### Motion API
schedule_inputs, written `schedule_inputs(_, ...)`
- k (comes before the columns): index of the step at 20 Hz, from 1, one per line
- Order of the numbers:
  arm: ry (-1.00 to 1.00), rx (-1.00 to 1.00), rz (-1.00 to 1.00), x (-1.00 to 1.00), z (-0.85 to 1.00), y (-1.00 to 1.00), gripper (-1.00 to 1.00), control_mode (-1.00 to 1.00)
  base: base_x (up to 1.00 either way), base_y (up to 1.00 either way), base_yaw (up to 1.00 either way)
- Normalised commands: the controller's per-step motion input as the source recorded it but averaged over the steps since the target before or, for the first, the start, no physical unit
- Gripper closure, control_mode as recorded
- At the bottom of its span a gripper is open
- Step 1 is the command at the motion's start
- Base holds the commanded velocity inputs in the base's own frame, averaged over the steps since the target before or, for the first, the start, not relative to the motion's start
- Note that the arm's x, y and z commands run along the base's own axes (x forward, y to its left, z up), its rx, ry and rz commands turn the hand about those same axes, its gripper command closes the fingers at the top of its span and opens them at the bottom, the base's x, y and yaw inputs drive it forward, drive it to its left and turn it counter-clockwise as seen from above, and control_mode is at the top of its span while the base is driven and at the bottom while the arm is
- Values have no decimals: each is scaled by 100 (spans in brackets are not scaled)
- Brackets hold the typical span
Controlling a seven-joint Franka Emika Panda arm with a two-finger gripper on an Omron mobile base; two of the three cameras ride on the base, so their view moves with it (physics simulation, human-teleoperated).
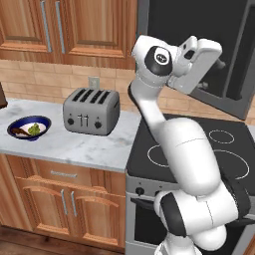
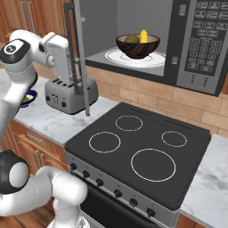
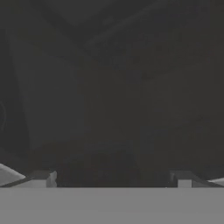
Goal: Place the bowl containing the potato and corn in the microwave. Close the microwave door and press the start button to microwave the meal.
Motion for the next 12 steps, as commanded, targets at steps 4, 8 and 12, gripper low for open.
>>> schedule_inputs(4, 0, 0, 7, 76, -29, -66, -100, -100, 0, 0, 0)
schedule_inputs(8, -6, 0, 26, 56, -29, -70, -100, -100, 0, 0, 0)
schedule_inputs(12, -11, 4, 43, 40, -6, -77, -100, -100, 0, 0, 0)
